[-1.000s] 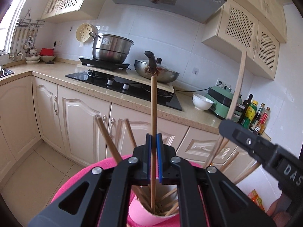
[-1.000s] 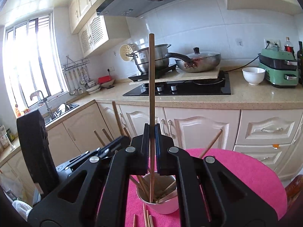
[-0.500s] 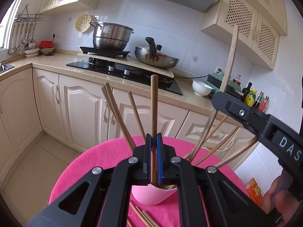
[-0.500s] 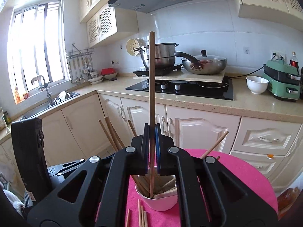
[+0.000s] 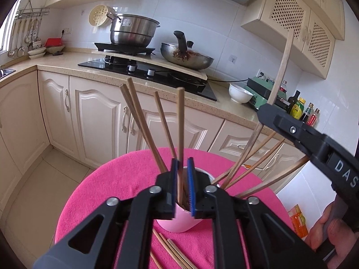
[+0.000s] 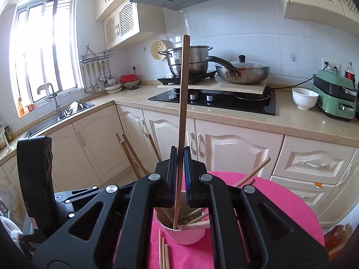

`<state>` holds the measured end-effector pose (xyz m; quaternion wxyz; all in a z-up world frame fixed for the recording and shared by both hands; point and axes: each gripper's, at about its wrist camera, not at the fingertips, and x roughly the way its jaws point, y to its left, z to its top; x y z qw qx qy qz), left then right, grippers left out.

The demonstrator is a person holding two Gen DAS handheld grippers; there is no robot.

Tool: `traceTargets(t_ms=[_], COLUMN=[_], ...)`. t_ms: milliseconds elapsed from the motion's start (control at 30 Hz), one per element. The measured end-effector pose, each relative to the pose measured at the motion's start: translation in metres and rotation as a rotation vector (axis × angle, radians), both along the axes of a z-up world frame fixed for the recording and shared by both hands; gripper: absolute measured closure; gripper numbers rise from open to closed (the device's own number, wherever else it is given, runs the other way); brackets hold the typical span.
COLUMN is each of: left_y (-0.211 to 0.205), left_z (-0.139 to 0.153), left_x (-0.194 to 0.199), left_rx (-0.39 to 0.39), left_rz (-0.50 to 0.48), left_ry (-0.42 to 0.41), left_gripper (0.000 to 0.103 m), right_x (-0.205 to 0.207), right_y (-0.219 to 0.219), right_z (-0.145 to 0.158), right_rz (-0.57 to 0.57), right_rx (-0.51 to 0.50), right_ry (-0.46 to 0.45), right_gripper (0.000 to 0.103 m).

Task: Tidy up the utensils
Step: 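Drop the chopstick into the cup with the left gripper while the right gripper releases its own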

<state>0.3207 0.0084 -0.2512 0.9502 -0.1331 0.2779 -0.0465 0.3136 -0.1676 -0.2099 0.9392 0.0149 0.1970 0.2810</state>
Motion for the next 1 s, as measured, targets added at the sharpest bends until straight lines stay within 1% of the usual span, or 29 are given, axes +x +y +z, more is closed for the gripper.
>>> traceTargets(t_ms=[33,200,267,400,700,1000], left_y=[0.0,0.003,0.006,0.008,0.016,0.014], left_z=[0.001,0.005,0.008,0.012,0.019,0.026], left_x=[0.0,-0.003,-0.004,-0.002,-0.005,-0.012], left_rx=[0.0,0.005,0.006,0.028,0.033,0.036], left_rz=[0.006,0.023,0.045,0.077,0.103,0.095], left_ry=[0.001,0.005,0.008,0.042,0.055,0.052], left_gripper=[0.076,0.076,0.076,0.076,0.075,0.076], right_x=[0.0,0.0,-0.001,-0.001,-0.002,-0.007], right_y=[0.0,0.001,0.002,0.004,0.004,-0.001], right_z=[0.0,-0.001,-0.001,-0.002,-0.001,0.003], right_rz=[-0.001,-0.005,-0.002,0.006,0.016,-0.004], right_rx=[-0.001,-0.021,-0.035,-0.071,-0.064,-0.054], right_ry=[0.004,0.009,0.007,0.006,0.033,0.039], right_gripper=[0.096,0.095,0.094,0.093,0.093,0.093])
